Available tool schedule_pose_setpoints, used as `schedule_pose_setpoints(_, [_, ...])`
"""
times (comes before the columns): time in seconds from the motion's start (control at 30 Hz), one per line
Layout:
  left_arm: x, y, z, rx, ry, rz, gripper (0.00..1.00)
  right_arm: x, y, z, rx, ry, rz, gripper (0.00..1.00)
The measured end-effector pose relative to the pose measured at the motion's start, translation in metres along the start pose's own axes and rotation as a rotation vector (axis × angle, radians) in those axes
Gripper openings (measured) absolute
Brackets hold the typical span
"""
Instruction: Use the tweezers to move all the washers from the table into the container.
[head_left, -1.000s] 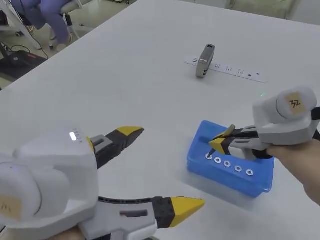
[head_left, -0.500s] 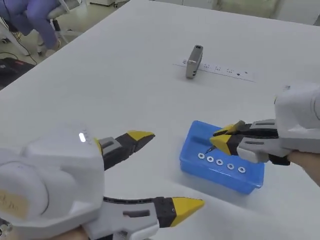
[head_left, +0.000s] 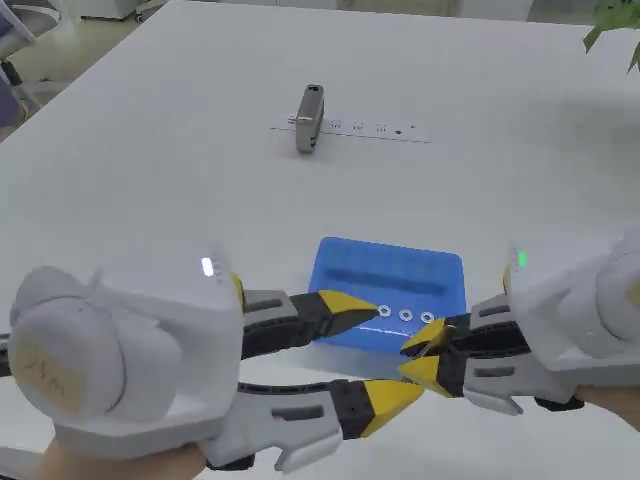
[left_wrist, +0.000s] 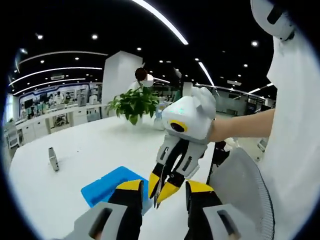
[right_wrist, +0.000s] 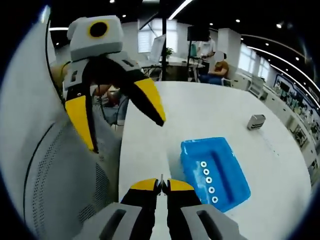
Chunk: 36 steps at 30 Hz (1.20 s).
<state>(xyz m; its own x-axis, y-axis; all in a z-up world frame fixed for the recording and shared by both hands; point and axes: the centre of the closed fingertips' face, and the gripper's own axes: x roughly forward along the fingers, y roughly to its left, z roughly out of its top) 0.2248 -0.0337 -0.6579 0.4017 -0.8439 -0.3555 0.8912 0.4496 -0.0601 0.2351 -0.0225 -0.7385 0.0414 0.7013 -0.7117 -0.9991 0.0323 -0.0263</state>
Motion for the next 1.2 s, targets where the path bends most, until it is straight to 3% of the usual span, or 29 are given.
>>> schedule_pose_setpoints(0.2, [0.024,-0.019,0.001,0.045,0.044,-0.178,0.17,-0.002,0.019,-0.017,-0.042,0.073,0.016,0.03])
schedule_pose_setpoints(0.3, [0.035,-0.03,-0.004,0.092,0.083,-0.27,0.09,-0.005,0.021,-0.025,-0.012,0.089,-0.004,0.03])
schedule_pose_setpoints(0.4, [0.042,-0.038,-0.011,0.132,0.118,-0.328,0.01,-0.007,0.02,-0.03,0.013,0.098,-0.027,0.03])
schedule_pose_setpoints(0.57, [0.049,-0.035,-0.019,0.191,0.148,-0.35,0.0,-0.007,0.019,-0.037,0.026,0.123,-0.051,0.03])
schedule_pose_setpoints(0.63, [0.048,-0.031,-0.022,0.204,0.164,-0.347,0.0,-0.004,0.017,-0.042,0.028,0.136,-0.059,0.04])
schedule_pose_setpoints(0.8, [0.038,-0.011,-0.044,0.231,0.237,-0.318,0.0,0.008,0.012,-0.048,-0.002,0.161,-0.068,0.04])
schedule_pose_setpoints(0.97, [0.027,0.006,-0.07,0.212,0.305,-0.289,0.0,0.029,0.007,-0.047,-0.007,0.147,-0.053,0.04])
schedule_pose_setpoints(1.1, [0.022,0.011,-0.081,0.215,0.334,-0.277,0.0,0.04,0.007,-0.045,-0.018,0.136,-0.037,0.05])
schedule_pose_setpoints(1.17, [0.019,0.014,-0.087,0.212,0.35,-0.273,0.0,0.044,0.008,-0.043,-0.001,0.098,-0.027,0.06])
schedule_pose_setpoints(1.2, [0.017,0.016,-0.092,0.211,0.364,-0.268,0.0,0.045,0.01,-0.04,0.044,0.07,-0.02,0.07])
